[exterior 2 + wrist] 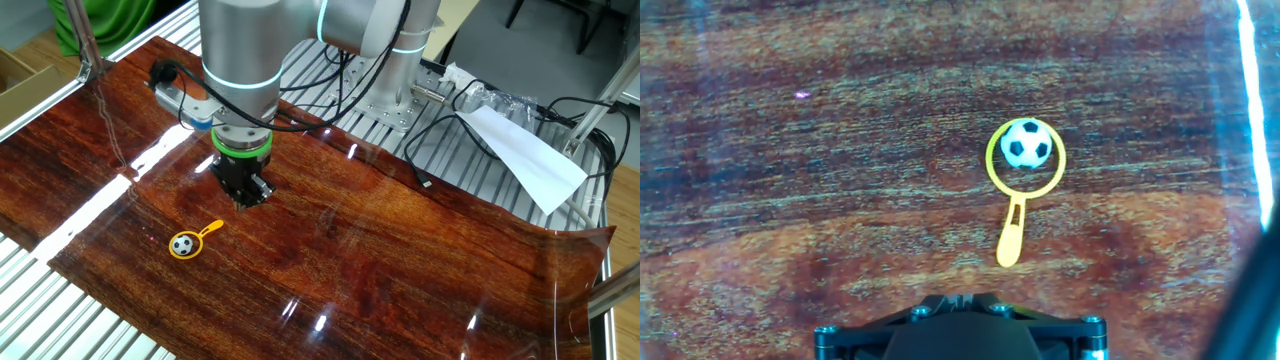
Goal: Attach the bubble ring to the ball
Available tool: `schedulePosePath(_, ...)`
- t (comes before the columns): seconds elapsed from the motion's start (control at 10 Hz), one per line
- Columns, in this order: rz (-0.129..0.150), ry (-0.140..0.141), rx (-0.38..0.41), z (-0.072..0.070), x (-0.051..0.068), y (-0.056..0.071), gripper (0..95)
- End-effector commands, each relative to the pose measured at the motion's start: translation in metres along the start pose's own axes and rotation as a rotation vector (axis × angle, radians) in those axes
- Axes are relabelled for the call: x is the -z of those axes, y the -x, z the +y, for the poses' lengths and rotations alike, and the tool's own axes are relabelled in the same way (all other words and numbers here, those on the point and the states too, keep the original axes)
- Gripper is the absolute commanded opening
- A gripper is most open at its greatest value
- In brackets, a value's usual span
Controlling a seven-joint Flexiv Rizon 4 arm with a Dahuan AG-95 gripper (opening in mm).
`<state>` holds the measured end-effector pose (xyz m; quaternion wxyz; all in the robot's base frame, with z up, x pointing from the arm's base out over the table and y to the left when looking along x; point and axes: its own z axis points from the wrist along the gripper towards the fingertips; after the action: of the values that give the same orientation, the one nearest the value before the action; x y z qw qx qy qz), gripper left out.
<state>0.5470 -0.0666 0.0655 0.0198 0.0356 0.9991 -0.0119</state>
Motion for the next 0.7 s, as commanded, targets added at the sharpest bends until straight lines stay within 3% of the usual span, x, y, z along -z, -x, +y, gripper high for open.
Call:
schedulePosePath(0.1,0.013,0.002,0.012,-0.002,-0.002,0.007,0.0)
schedulePosePath(0.7,0.013,0.001,0.019,-0.016,-0.01,0.023,0.0)
